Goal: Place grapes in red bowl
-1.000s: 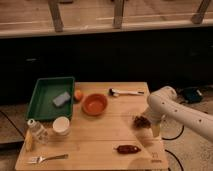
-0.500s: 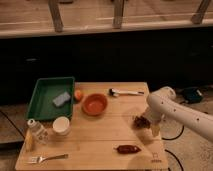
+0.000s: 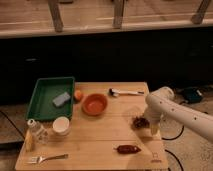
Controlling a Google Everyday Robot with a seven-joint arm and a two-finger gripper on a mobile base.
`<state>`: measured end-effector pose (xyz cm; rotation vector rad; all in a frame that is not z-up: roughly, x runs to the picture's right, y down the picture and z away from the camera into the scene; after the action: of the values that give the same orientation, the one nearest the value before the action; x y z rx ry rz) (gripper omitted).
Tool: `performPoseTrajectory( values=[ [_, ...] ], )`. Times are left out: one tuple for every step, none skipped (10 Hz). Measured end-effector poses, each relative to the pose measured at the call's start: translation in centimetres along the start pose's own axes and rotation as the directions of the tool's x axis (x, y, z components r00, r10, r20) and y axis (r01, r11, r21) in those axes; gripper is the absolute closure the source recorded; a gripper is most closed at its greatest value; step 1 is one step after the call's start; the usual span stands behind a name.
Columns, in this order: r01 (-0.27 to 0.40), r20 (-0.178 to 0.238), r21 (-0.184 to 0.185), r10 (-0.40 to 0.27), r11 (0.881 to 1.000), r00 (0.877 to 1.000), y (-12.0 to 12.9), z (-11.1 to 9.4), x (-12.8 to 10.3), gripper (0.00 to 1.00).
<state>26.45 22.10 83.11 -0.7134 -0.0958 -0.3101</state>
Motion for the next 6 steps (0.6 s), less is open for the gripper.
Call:
performPoseTrajectory(
  values=[
    [0.003,0.002,-0.003,-0.003,1.000,1.000,-0.02,0.12,-0.03,0.34],
    [0.005,0.003,-0.006,-0.005,1.000,1.000,-0.01,0.29,-0.08,0.40],
    [0.008,0.004,-0.008,-0.008,1.000,1.000,-0.09,0.40,-0.20,0.42],
    [0.013,0.005,-0.010,-0.013,1.000,1.000,-0.12,0.52,-0.30,0.49],
    [0.013,0.007,-0.010,-0.013,1.000,1.000,-0.02,0.60,-0.25,0.51],
    [0.014,0.008,-0.011,-0.014,1.000,1.000,0.05,0.67,-0.24,0.51]
  ],
)
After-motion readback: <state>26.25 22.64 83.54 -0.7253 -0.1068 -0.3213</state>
